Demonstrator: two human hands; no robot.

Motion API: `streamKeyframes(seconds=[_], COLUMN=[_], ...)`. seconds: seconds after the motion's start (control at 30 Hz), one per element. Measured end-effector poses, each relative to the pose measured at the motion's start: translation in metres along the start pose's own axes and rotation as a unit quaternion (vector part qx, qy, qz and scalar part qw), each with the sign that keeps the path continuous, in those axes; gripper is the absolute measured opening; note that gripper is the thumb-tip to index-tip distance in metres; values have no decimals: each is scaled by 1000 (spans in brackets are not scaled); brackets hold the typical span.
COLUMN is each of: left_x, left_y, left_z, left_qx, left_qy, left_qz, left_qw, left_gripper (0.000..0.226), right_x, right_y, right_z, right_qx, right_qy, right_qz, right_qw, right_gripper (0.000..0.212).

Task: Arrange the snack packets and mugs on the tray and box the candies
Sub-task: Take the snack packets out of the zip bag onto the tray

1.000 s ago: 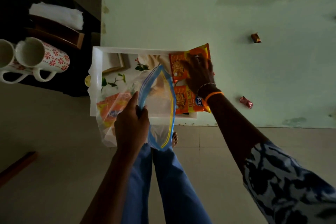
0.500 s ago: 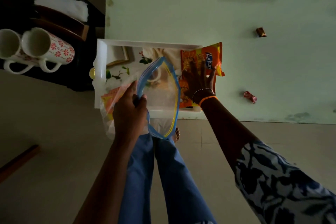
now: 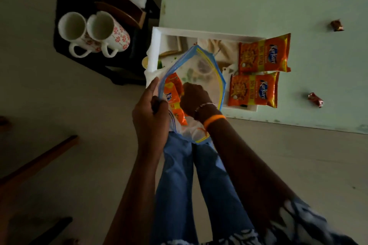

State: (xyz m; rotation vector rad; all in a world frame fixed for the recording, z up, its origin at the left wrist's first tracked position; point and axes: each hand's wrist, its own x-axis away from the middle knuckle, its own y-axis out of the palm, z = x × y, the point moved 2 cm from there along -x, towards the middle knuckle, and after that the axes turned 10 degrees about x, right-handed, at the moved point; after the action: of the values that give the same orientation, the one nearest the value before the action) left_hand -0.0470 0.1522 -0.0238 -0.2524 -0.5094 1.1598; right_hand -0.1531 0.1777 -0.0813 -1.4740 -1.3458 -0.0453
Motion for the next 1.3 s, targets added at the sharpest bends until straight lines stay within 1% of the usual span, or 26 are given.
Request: streamKeyframes(seconds=[0.03,0.07,0.13,0.23,0.4,0.5,0.57,0.6,0.63,0.67,0.7,0.73,0.8,0.87,0.97,1.07,1.1,1.13,1.2,1.23,1.3], left_x=[0,1,2,4,-7,-14,-18,-19,-21,-22,-22,-22,-22,-23,-26,-27,-27,-27,-27,-26,-27], left_y=[-3,-5,-11,-16,2,23,38,45,52,58,62,65,69,66,53,37,32,28,22,19,14], left_z=[-1,-2,-4,-3,6,17,19,18,16,13,9,6,2,-2,-5,-5,-4,-3,-2,-2,-4], left_qx=[9,17,28,39,37,22,0,-5,-15,-26,-35,-42,-57,-70,-62,-48,-42,-37,-22,-19,-15], left_qy=[2,-1,-5,-16,7,26,18,10,0,-11,-20,-25,-24,-23,-36,-21,-16,-14,-23,-28,-43], left_qz=[1,1,2,3,3,-5,-21,-31,-40,-47,-51,-51,-38,-10,13,24,29,36,46,50,68], left_qw=[1000,1000,1000,999,999,999,1000,999,999,998,998,997,997,997,997,998,999,999,998,998,997], left_gripper=[47,48,49,49,43,41,40,40,41,43,45,47,46,43,39,38,38,38,39,39,41], right_x=[-12,-22,-38,-47,-22,8,26,35,43,48,52,53,51,42,15,-27,-43,-57,-84,-95,-115], right_y=[12,22,38,46,20,-12,-36,-48,-60,-69,-77,-83,-92,-96,-101,-100,-98,-96,-89,-84,-76], right_z=[-1,0,1,2,9,28,45,57,67,80,92,103,124,142,160,166,165,163,160,158,153], right_qx=[10,8,-3,-34,-87,-131,-163,-222,-321,-424,-492,-516,-529,-532,-492,-474,-463,-437,-374,-351,-335], right_qy=[25,52,88,98,60,27,33,42,51,61,69,78,100,126,154,158,160,169,184,190,198], right_qz=[-34,-49,-48,-25,64,138,170,182,189,197,205,213,232,260,295,305,303,297,278,272,276], right_qw=[999,997,995,994,992,981,971,957,926,882,843,826,810,796,804,811,818,832,865,875,879], right_gripper=[39,41,38,29,16,10,12,13,13,14,18,21,25,31,32,33,29,26,29,30,30])
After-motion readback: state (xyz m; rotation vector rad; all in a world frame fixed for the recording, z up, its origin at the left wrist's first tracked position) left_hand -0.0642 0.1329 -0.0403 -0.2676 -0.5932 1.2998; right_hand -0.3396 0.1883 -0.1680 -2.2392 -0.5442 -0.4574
